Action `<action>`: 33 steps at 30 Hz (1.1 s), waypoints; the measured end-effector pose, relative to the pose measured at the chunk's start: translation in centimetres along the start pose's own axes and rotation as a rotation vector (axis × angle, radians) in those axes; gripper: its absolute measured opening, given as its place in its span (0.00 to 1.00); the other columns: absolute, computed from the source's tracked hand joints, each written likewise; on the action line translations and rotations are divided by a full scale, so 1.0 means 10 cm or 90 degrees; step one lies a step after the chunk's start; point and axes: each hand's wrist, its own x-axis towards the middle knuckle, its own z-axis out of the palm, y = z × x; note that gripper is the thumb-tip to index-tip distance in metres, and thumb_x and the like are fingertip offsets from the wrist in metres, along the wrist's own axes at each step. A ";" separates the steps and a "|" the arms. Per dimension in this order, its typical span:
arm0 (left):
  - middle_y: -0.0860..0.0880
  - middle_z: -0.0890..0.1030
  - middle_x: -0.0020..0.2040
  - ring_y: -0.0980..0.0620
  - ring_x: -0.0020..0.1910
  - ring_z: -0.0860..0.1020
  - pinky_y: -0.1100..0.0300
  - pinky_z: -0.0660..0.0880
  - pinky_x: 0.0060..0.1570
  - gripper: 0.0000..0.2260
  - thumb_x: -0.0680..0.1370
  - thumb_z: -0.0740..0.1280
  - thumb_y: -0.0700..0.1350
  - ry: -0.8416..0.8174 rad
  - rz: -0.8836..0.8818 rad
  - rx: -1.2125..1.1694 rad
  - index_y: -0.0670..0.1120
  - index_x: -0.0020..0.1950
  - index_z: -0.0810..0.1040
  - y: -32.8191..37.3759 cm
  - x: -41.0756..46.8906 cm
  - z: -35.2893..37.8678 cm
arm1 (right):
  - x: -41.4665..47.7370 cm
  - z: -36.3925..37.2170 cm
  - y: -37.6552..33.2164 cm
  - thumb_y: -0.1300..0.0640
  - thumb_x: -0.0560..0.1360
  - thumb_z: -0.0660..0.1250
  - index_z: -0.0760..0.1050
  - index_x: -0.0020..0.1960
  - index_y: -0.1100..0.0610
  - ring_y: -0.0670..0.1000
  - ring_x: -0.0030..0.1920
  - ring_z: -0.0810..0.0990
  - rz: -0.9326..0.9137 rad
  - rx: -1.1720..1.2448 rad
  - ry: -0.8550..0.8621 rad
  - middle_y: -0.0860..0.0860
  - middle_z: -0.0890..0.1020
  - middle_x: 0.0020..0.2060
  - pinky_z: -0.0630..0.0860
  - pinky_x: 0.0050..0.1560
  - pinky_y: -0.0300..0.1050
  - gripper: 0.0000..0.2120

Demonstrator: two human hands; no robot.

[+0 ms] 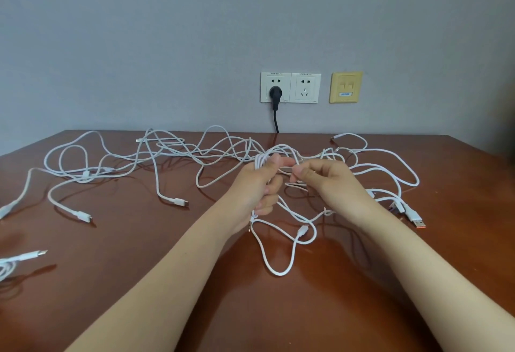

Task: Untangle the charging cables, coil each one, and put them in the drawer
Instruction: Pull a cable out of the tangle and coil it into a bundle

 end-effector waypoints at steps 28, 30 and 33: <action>0.52 0.67 0.17 0.56 0.16 0.71 0.67 0.73 0.21 0.18 0.83 0.49 0.49 0.231 0.048 -0.316 0.44 0.35 0.64 -0.01 0.13 -0.13 | -0.03 0.12 0.18 0.50 0.79 0.59 0.73 0.37 0.54 0.45 0.33 0.71 -0.042 -0.269 -0.115 0.46 0.73 0.28 0.69 0.41 0.46 0.14; 0.54 0.62 0.17 0.59 0.13 0.60 0.71 0.62 0.16 0.19 0.83 0.49 0.51 0.214 0.043 -0.362 0.46 0.34 0.62 0.02 0.14 -0.19 | -0.05 0.12 0.16 0.46 0.79 0.58 0.70 0.35 0.56 0.48 0.33 0.70 -0.042 -0.324 -0.132 0.48 0.71 0.27 0.67 0.39 0.47 0.19; 0.54 0.61 0.18 0.59 0.13 0.56 0.71 0.55 0.14 0.19 0.84 0.48 0.49 0.204 0.040 -0.348 0.47 0.34 0.62 0.04 0.14 -0.25 | -0.06 0.10 0.13 0.43 0.78 0.58 0.68 0.32 0.52 0.46 0.33 0.70 -0.032 -0.380 -0.124 0.47 0.71 0.27 0.65 0.37 0.44 0.19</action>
